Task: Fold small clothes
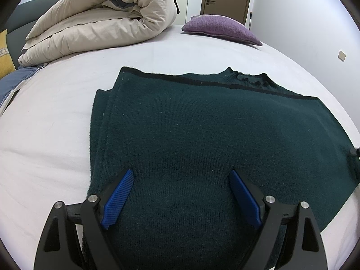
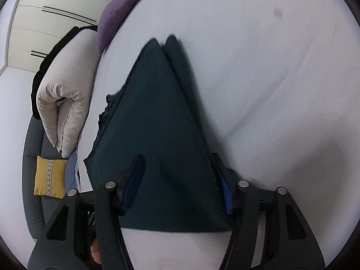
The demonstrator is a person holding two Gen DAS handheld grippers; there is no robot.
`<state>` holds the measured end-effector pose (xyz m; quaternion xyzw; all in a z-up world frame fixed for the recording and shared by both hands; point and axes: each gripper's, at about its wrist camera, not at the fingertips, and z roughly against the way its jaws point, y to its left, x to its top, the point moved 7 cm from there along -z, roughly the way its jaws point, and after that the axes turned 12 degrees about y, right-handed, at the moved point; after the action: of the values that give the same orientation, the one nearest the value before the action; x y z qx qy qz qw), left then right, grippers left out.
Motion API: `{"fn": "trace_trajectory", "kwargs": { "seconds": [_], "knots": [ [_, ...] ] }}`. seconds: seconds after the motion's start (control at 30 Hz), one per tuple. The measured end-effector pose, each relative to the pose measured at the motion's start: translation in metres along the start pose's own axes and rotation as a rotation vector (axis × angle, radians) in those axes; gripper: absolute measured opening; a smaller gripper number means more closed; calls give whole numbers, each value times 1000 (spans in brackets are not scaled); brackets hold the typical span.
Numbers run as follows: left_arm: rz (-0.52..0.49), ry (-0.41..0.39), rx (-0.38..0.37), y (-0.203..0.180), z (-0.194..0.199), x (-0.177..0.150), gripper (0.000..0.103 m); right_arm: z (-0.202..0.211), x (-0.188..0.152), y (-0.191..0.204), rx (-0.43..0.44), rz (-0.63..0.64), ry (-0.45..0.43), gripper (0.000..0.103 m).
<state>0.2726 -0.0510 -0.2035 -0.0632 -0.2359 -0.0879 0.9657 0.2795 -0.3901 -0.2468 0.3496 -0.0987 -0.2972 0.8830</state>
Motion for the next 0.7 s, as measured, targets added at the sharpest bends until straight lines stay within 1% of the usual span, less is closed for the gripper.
{"fn": "trace_trajectory", "kwargs": {
  "seconds": [0.03,0.07,0.1,0.3,0.43,0.5,0.7],
  "knots": [
    [1,0,-1,0,0,0,90,-2,-1,0,-5,-4,10,43],
    [1,0,-2,0,0,0,90,-3,-3,-2,-17,-8,15,33],
    [1,-1,-4,0,0,0,90,-4,-5,-6,-27,-13,19,31],
    [0,0,-6,0,0,1,90,-4,-7,-20,100,-55,6,22],
    [1,0,-5,0,0,0,90,-3,-6,-26,185,-79,-4,22],
    [1,-1,-5,0,0,1,90,-2,-6,-26,203,-78,-6,23],
    [1,-1,-5,0,0,0,90,-6,-6,-18,157,-38,-14,24]
  ]
}}
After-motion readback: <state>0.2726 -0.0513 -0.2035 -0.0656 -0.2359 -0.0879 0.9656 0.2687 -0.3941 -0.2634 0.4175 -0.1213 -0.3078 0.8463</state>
